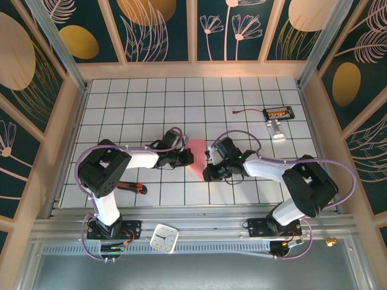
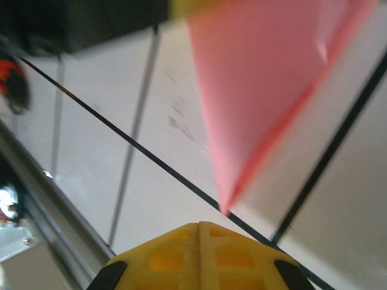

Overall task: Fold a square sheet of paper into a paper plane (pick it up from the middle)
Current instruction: Third fold the triangle at the center of the table.

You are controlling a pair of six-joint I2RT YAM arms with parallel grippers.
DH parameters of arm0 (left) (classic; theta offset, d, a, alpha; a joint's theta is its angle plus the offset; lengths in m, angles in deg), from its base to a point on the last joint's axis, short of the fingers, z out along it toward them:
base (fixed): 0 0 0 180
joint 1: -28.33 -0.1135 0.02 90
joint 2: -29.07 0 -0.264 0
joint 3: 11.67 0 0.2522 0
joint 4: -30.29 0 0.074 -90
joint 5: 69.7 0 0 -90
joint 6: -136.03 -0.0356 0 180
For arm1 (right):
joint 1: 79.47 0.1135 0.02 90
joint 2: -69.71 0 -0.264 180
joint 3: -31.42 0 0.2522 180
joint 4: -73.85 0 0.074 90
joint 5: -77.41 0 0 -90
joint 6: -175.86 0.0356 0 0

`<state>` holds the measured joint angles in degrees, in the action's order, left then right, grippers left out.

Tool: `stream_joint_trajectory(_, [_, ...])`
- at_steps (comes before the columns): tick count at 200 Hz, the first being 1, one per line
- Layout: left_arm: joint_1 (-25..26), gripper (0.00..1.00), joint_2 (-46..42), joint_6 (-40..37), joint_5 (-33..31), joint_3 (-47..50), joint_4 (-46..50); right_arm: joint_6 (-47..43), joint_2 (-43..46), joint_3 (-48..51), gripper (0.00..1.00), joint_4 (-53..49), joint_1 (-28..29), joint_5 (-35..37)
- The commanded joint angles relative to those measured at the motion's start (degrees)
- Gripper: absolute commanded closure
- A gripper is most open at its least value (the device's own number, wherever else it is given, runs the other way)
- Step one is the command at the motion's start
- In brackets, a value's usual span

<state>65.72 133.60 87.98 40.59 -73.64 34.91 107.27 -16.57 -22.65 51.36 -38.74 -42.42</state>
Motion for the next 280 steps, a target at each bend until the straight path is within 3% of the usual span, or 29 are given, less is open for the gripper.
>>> stream_joint_trajectory(1, [-0.71, 1.00, 2.57, -1.53, -4.39, 0.66, 5.90, 0.71, -0.56, -2.85, 1.00, 3.18, -0.60, -4.35])
stream_joint_trajectory(74, [-0.72, 1.00, 2.53, -1.52, -4.23, 0.73, 5.98, -0.29, -11.27, -3.81, 1.00, 6.98, -1.13, -3.95])
stream_joint_trajectory(154, [-0.70, 1.00, 1.69, -1.14, -4.15, 0.26, 5.21, 1.31, -9.14, 5.92, 1.00, 4.73, -0.99, -1.06])
stream_joint_trajectory(209, [-0.72, 0.70, -1.76, 1.69, -1.47, -2.11, 2.68, 2.94, -10.04, 7.08, 1.00, 6.36, -1.01, -0.41])
stream_joint_trajectory(241, [-0.71, 0.61, -5.99, 3.28, 0.24, -1.77, 1.83, 3.55, -9.76, 7.44, 1.00, 6.19, -1.04, 0.19])
stream_joint_trajectory(263, [-0.65, 0.64, -11.10, 6.55, 2.36, 2.50, -0.71, 4.12, -9.60, 7.44, 1.00, 6.61, -1.15, 0.29])
stream_joint_trajectory(280, [-0.38, 0.77, -12.99, 8.69, 4.42, 5.42, -1.58, 4.34, -9.59, 7.43, 1.00, 6.59, -1.14, 0.46])
